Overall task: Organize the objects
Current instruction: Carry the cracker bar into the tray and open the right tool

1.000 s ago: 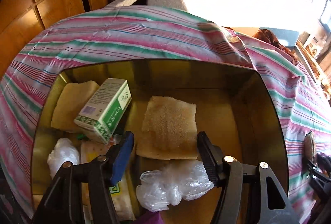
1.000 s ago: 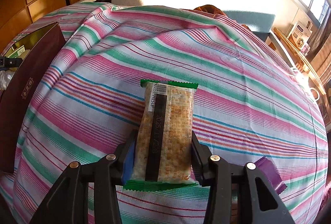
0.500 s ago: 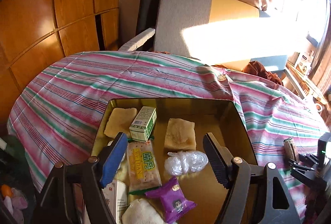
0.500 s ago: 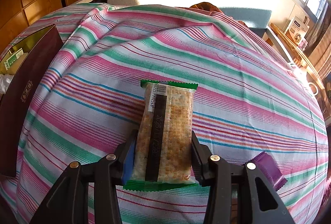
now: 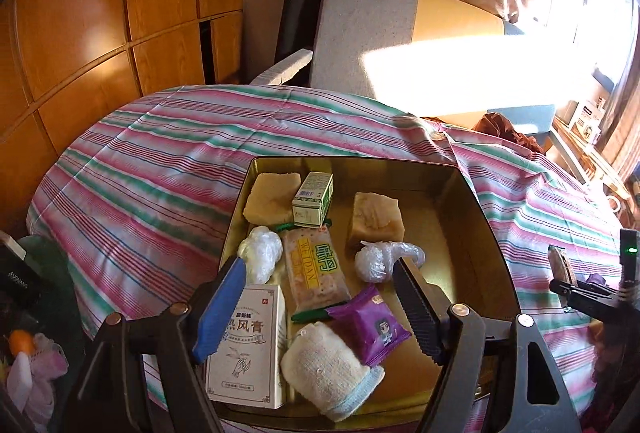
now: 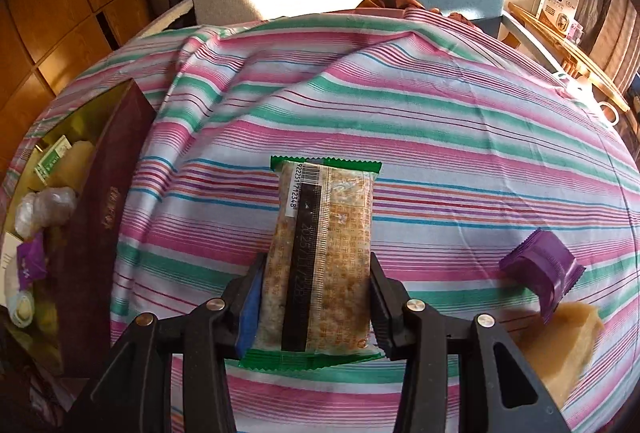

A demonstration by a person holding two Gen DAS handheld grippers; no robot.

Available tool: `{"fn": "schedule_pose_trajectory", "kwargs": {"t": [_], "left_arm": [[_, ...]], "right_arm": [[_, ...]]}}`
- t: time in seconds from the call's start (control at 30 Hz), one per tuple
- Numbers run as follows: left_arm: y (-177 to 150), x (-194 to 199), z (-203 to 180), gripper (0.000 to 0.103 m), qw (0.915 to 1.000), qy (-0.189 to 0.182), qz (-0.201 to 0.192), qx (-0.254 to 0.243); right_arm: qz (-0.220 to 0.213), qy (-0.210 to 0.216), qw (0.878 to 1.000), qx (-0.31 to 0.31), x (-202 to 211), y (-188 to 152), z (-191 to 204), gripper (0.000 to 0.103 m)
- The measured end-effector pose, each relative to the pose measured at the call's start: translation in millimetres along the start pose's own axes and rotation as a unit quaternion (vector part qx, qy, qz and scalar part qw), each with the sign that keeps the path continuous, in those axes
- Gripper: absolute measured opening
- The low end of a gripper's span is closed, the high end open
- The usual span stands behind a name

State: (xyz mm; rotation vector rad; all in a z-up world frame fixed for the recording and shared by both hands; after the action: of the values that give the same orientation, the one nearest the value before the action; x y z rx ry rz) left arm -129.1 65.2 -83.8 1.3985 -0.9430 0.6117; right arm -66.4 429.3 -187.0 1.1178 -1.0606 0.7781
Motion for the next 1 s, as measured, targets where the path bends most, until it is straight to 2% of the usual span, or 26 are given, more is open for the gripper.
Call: {"fn": "schedule_pose_trajectory", "kwargs": {"t": [0.1, 0.27, 0.4, 0.5, 0.73, 0.8, 0.87, 1.0], "left_arm": [[-5, 2, 9, 0.077, 1.0000, 0.001, 0.000, 0.004], [-14, 1, 24, 0.077, 0.9999, 0.002, 0.002, 0.014], [-26, -3, 33, 0.077, 0.9998, -0.002, 0.010, 0.020], [-35, -7, 41, 0.077, 0.9992, -0.012, 0.020, 0.032], [-46, -13, 56, 0.077, 0.9979, -0.017, 0.030, 0.054], [-47, -13, 57, 0.077, 0.9979, -0.018, 0.030, 0.055], [-46, -13, 58, 0.082, 0.9979, -0.018, 0.028, 0.055], [-44, -12, 54, 0.084, 0.9983, -0.022, 0.025, 0.049]], "right_arm": [[-0.026, 0.034, 0.999, 0.007, 21, 5, 36, 0.046], [-0.052, 0.063, 0.995, 0.051, 48, 13, 104, 0.046], [-0.051, 0.070, 0.993, 0.083, 50, 18, 150, 0.046], [-0.042, 0.058, 0.992, 0.100, 39, 25, 174, 0.046], [-0.022, 0.017, 0.994, 0.108, 8, 55, 203, 0.046], [-0.008, 0.022, 0.994, 0.107, -4, 62, 209, 0.046], [0.007, 0.025, 0.994, 0.104, -13, 65, 211, 0.047], [-0.002, 0.043, 0.995, 0.089, -9, 67, 206, 0.047]]}}
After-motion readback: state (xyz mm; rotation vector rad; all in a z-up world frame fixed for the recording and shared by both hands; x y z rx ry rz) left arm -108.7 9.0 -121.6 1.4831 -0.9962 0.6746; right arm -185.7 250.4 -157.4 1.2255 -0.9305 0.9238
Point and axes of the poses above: each gripper's, at about its wrist camera, not at the fingertips, and x roughly against the way its jaws point, z to its left, y to its top, the point moved 10 cm from there along -x, roughly the way its jaws point, and after that the axes turned 11 degrees about z, right-handed, at the moved point
